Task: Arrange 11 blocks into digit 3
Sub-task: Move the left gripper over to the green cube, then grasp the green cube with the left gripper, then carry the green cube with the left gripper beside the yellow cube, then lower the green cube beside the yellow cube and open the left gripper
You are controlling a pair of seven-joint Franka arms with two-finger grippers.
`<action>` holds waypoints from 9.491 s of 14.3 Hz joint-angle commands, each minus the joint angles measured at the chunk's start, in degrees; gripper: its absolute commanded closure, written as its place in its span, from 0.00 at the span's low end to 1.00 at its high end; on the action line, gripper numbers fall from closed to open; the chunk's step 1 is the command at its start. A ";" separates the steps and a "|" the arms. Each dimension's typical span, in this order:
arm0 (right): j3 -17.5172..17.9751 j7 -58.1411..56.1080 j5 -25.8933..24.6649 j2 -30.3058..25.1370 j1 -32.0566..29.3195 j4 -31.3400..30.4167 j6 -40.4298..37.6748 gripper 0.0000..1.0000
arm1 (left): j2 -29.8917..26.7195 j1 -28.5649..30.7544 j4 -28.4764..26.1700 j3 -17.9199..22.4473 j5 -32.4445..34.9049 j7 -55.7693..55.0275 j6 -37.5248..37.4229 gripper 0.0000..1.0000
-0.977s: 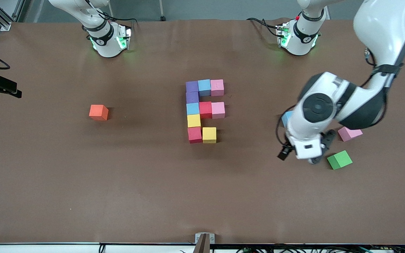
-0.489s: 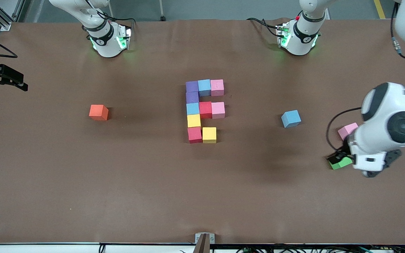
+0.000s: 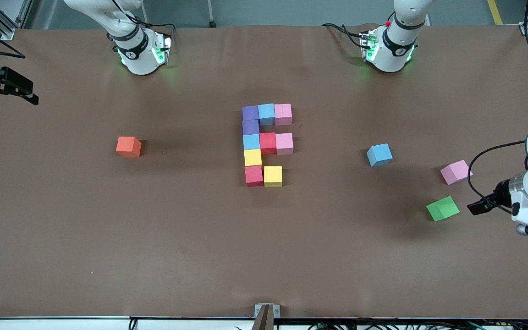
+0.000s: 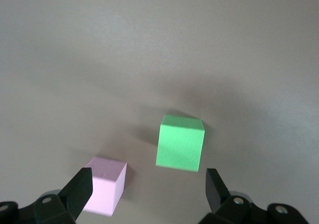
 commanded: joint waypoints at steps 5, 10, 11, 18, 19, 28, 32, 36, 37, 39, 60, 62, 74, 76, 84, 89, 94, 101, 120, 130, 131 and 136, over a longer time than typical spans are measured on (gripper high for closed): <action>0.01 -0.15 -0.12 -3.65 -1.39 -1.41 -2.64 0.00 | 7.73 -0.06 0.00 2.82 -1.81 0.30 8.37 0.00; -0.96 -0.41 -0.03 -3.65 -1.65 -1.49 -3.53 0.00 | 8.27 -0.67 0.00 4.23 -8.66 0.39 9.70 0.00; -0.96 -0.50 -0.03 -3.73 -1.92 -1.32 -3.79 0.00 | 8.62 -0.85 -0.09 4.49 -8.85 0.48 9.88 0.00; -0.96 -1.47 -1.79 -4.09 -1.92 -1.32 -3.88 0.00 | 9.76 -2.51 -0.09 6.68 -8.15 0.66 10.58 0.00; -0.79 -1.55 -1.79 -4.09 -1.83 -1.32 -3.97 0.00 | 9.76 -2.69 -0.09 6.78 -8.24 0.66 10.67 0.00; -0.52 -1.55 -1.88 -4.17 -1.57 -1.41 -4.23 0.00 | 11.17 -3.22 -0.09 6.95 -8.24 0.05 11.02 0.42; 0.09 -1.55 -1.88 -4.17 -1.30 -1.32 -4.41 0.00 | 10.29 -4.01 -0.09 6.78 -8.33 -2.58 10.76 0.79; 0.10 -1.55 -1.96 -4.26 -1.48 -1.41 -4.67 0.00 | 8.10 -6.03 0.17 6.17 -8.68 -5.40 8.92 0.83; 0.01 -1.55 -1.97 -4.26 -1.48 -1.41 -4.67 0.00 | 7.57 -6.82 0.26 5.38 -8.68 -7.15 8.04 0.86; -0.08 -1.55 -1.97 -4.26 -1.57 -1.41 -5.20 0.00 | 6.78 -7.96 0.26 3.01 -8.42 -13.63 6.72 0.88; 0.01 4.69 -1.79 -3.56 -1.65 4.74 -8.45 0.00 | 6.60 -31.79 -11.59 -0.96 0.01 -107.33 24.37 0.89; 0.01 4.77 -1.27 -3.65 -1.74 5.19 -8.45 0.00 | 6.60 -32.49 -13.18 -0.96 4.49 -113.40 24.73 0.89; 0.18 5.39 -1.09 -3.56 -1.48 4.92 -8.45 0.00 | 7.39 -38.20 -13.54 -0.08 6.79 -123.79 29.47 0.89; 0.27 5.30 -1.17 -3.56 -1.48 4.83 -8.54 0.00 | 8.09 -39.16 -13.63 0.53 8.80 -125.72 30.35 0.89; 0.27 5.21 -1.26 -3.65 -1.48 4.83 -8.45 0.00 | 7.92 -41.63 -14.59 2.74 10.13 -128.81 30.62 0.89; 0.36 5.13 -1.26 -3.56 -1.39 4.66 -8.80 0.00 | 7.66 -41.54 -15.21 2.74 10.13 -129.59 30.53 0.89; 0.27 5.13 -1.26 -3.56 -1.39 4.66 -8.80 0.00 | 7.65 -41.54 -15.21 2.65 10.13 -132.06 30.53 0.89; 0.27 4.77 -1.35 -3.56 -1.48 4.66 -8.80 0.00 | 7.74 -42.77 -14.68 2.65 10.04 -132.94 30.53 0.89; 0.27 4.69 -1.44 -3.56 -1.39 4.57 -8.98 0.00 | 8.09 -42.95 -13.98 2.74 10.04 -132.94 30.62 0.88; 0.36 4.60 -1.96 -3.56 -1.30 4.57 -8.10 0.00 | 8.27 -43.56 -13.63 2.91 10.04 -132.94 30.62 0.83; 0.36 4.60 -2.40 -3.56 -1.30 4.57 -8.10 0.00 | 8.27 -43.56 -13.63 2.91 10.04 -132.94 30.62 0.78; 0.45 4.60 -2.67 -3.56 -1.30 4.48 -8.19 0.00 | 7.92 -43.48 -13.54 3.44 10.04 -132.41 30.27 0.00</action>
